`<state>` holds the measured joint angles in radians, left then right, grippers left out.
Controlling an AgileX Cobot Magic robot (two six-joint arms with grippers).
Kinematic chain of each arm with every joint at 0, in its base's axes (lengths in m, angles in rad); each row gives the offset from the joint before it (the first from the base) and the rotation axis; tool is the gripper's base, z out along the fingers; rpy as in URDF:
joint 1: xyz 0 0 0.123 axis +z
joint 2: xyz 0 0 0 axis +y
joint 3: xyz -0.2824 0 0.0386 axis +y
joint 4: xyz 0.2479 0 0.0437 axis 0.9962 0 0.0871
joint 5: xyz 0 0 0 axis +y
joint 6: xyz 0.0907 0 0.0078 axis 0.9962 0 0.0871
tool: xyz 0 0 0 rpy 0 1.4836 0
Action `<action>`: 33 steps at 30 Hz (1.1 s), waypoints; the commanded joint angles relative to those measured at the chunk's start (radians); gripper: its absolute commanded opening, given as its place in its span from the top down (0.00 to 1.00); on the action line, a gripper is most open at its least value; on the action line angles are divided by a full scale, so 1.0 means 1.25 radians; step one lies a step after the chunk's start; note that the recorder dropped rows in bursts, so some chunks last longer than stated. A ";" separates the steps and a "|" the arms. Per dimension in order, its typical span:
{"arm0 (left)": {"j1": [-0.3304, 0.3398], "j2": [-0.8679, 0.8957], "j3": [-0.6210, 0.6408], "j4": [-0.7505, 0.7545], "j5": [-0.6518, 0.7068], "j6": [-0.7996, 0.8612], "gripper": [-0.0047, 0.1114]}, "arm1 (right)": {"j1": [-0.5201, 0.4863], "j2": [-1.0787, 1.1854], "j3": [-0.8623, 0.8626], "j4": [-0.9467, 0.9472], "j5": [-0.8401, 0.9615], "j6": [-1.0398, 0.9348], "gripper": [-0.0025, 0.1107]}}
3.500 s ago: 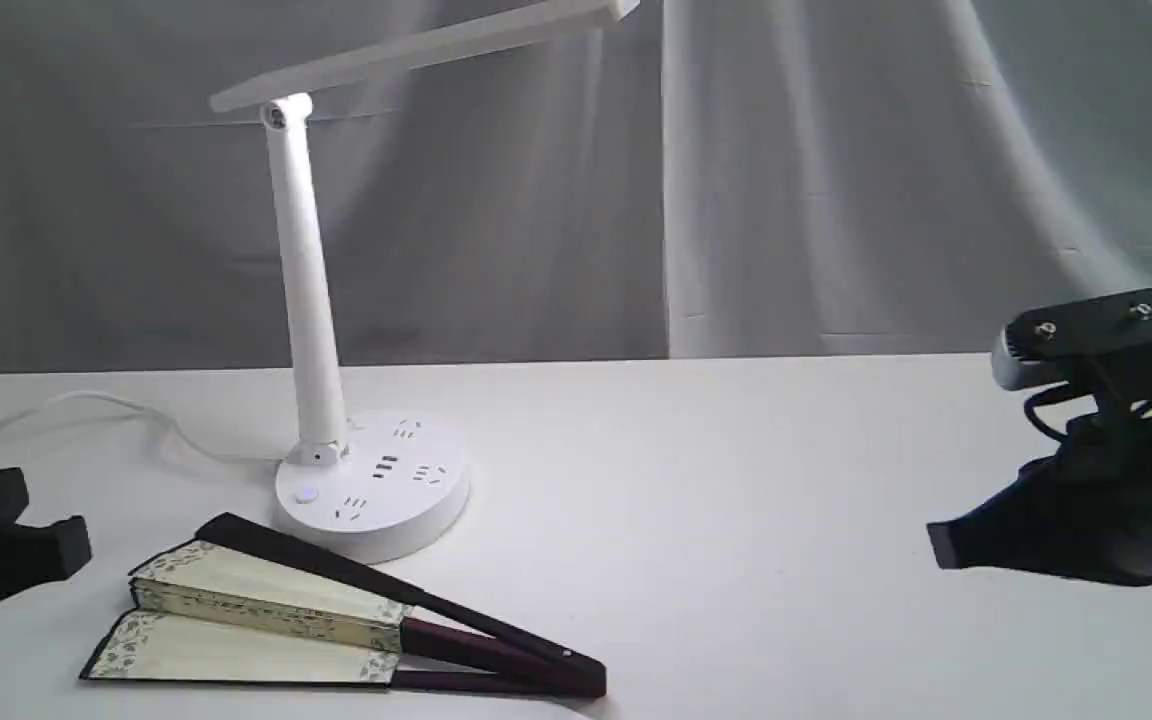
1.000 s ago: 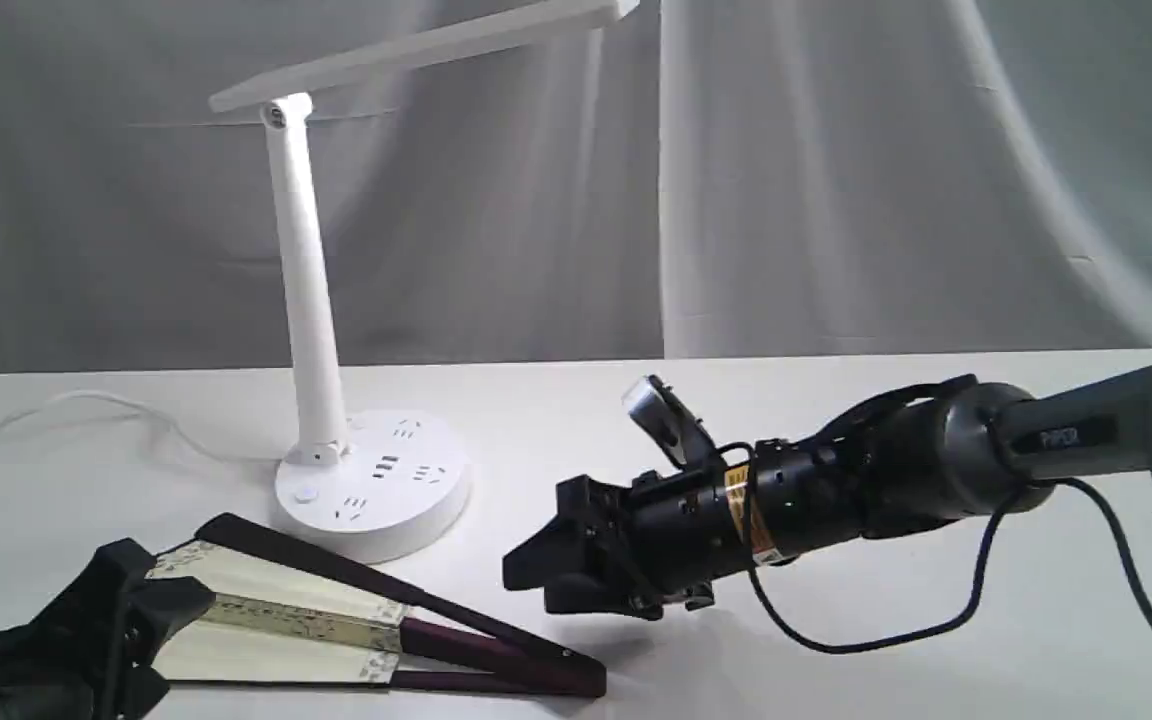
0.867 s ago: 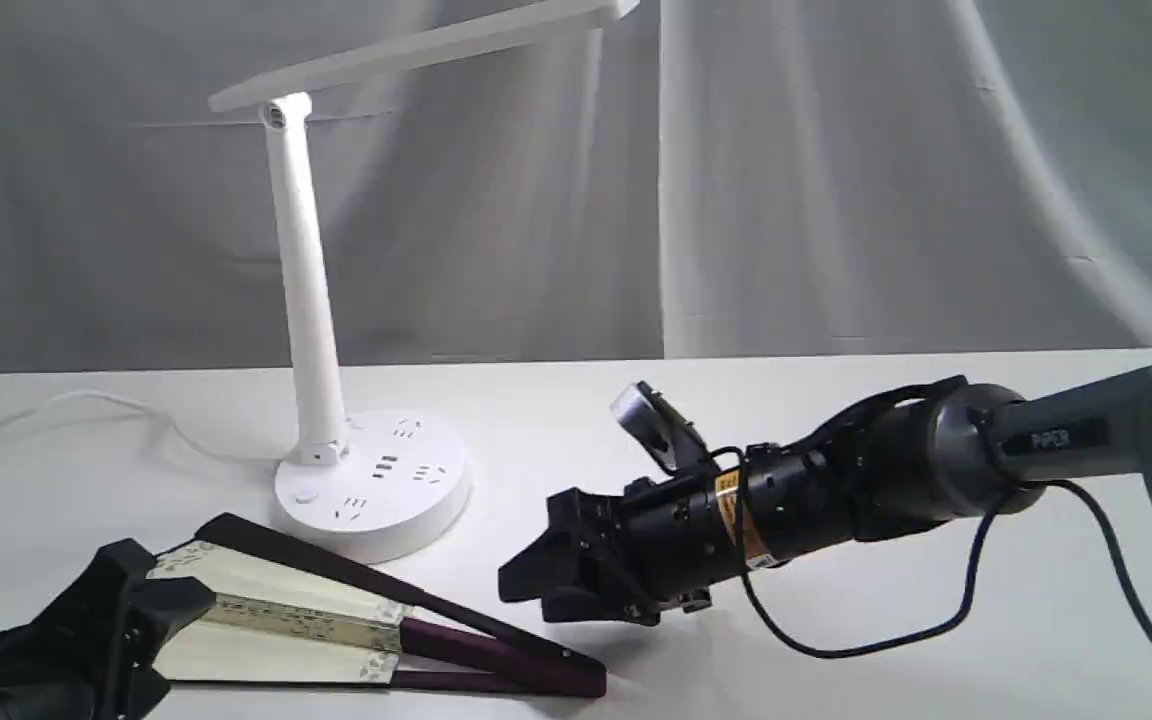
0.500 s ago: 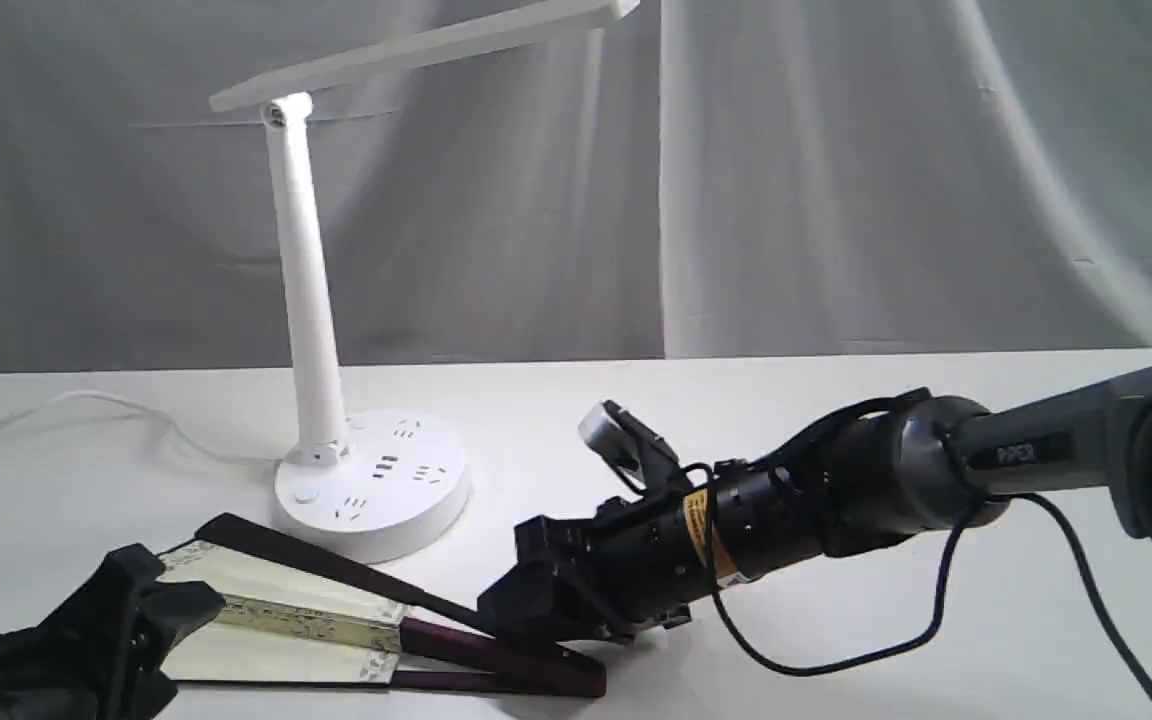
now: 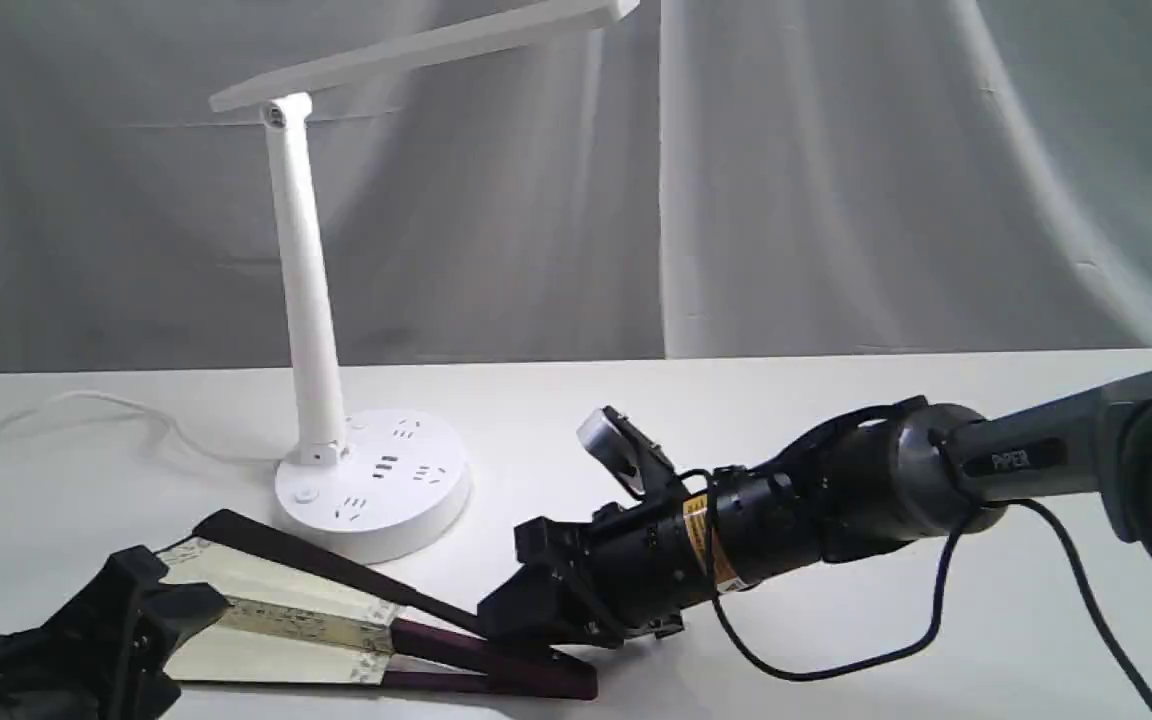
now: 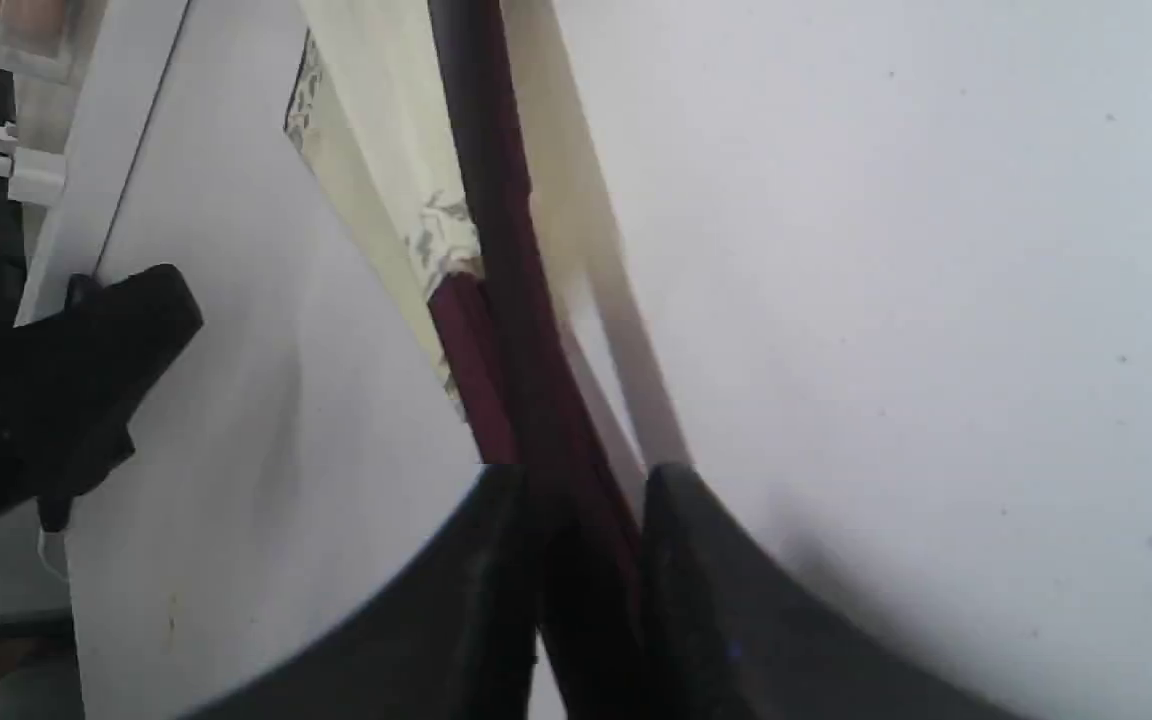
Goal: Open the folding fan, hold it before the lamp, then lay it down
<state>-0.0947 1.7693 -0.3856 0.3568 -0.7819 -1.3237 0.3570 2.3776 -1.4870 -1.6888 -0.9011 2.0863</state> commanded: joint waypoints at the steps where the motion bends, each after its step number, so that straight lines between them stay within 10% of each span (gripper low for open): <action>1: 0.002 0.001 -0.004 0.019 -0.001 -0.011 0.45 | 0.002 0.011 0.000 -0.024 -0.001 0.000 0.84; 7: 0.002 0.001 -0.004 0.059 -0.019 -0.060 0.45 | 0.002 0.011 0.000 -0.030 -0.003 -0.002 0.98; 33: 0.002 0.001 0.122 0.039 -0.324 -0.174 0.44 | -0.046 -0.022 0.000 0.108 -0.256 -0.030 0.98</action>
<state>-0.0947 1.7693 -0.2408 0.4140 -1.1609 -1.5234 0.3035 2.3678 -1.4870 -1.5888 -1.1918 2.0662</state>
